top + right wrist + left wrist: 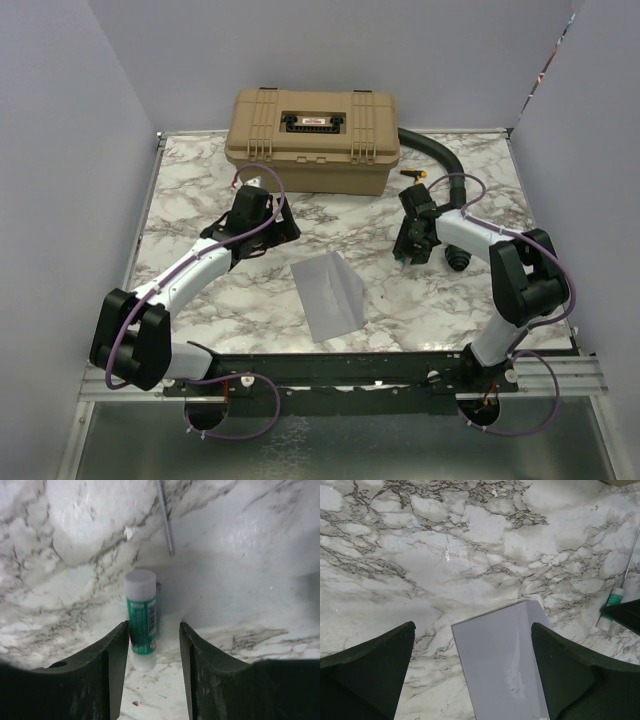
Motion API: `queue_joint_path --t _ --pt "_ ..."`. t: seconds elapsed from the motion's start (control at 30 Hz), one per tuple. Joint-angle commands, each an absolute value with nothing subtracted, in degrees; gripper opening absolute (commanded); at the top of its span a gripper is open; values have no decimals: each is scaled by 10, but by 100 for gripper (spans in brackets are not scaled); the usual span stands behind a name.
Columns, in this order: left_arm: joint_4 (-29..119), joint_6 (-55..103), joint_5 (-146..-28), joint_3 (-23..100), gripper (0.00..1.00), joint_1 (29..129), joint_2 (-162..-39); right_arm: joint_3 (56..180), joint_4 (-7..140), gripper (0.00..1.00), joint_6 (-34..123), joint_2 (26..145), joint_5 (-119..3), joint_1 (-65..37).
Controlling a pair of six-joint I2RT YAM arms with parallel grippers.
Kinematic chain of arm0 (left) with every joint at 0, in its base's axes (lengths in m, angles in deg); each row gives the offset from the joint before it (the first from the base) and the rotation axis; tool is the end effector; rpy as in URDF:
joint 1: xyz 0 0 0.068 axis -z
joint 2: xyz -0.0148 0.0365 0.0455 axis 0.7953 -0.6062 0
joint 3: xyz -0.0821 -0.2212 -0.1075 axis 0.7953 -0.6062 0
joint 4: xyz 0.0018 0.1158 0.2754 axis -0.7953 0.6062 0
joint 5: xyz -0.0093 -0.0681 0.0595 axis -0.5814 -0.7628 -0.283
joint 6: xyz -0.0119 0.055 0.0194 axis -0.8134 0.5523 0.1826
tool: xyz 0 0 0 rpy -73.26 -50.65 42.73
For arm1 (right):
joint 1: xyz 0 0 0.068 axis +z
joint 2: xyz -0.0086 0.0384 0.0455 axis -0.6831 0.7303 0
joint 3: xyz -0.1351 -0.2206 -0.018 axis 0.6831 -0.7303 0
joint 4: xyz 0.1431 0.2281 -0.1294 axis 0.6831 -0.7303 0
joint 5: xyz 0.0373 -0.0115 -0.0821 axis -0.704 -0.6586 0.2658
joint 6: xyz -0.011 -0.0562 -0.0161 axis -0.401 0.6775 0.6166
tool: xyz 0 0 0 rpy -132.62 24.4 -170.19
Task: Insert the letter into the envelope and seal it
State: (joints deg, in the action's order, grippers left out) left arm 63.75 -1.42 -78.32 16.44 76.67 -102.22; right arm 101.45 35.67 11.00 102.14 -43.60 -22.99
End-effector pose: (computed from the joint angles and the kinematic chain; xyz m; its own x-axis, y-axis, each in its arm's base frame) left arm 0.3018 -0.1337 0.2038 -0.7386 -0.3231 -0.5916 -0.0518 0.9022 -0.4281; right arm 0.3331 0.1165 0.1180 -0.8717 0.3663 -0.3257 0.3409 0.9305 0.1340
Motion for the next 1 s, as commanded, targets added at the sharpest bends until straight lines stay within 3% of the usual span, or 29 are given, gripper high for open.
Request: queue_joint_path --t 0.0,0.33,0.53,0.63,0.83,0.97 --pt "621 -5 -780 147 99 763 -1019 1011 278 46 115 1014 -411 -194" --pt "614 4 -803 148 99 763 -1029 992 329 23 136 1020 -403 -189" --pt "608 8 -838 158 99 763 -1039 1004 365 25 185 1036 -396 -189" --pt "608 13 -852 164 99 763 -1037 1005 389 2 214 1025 -424 -188" --pt "609 36 -895 204 99 763 -1031 979 485 0 314 890 -592 -189" --pt "601 28 -995 254 99 764 -1048 975 533 0 372 823 -755 -189"
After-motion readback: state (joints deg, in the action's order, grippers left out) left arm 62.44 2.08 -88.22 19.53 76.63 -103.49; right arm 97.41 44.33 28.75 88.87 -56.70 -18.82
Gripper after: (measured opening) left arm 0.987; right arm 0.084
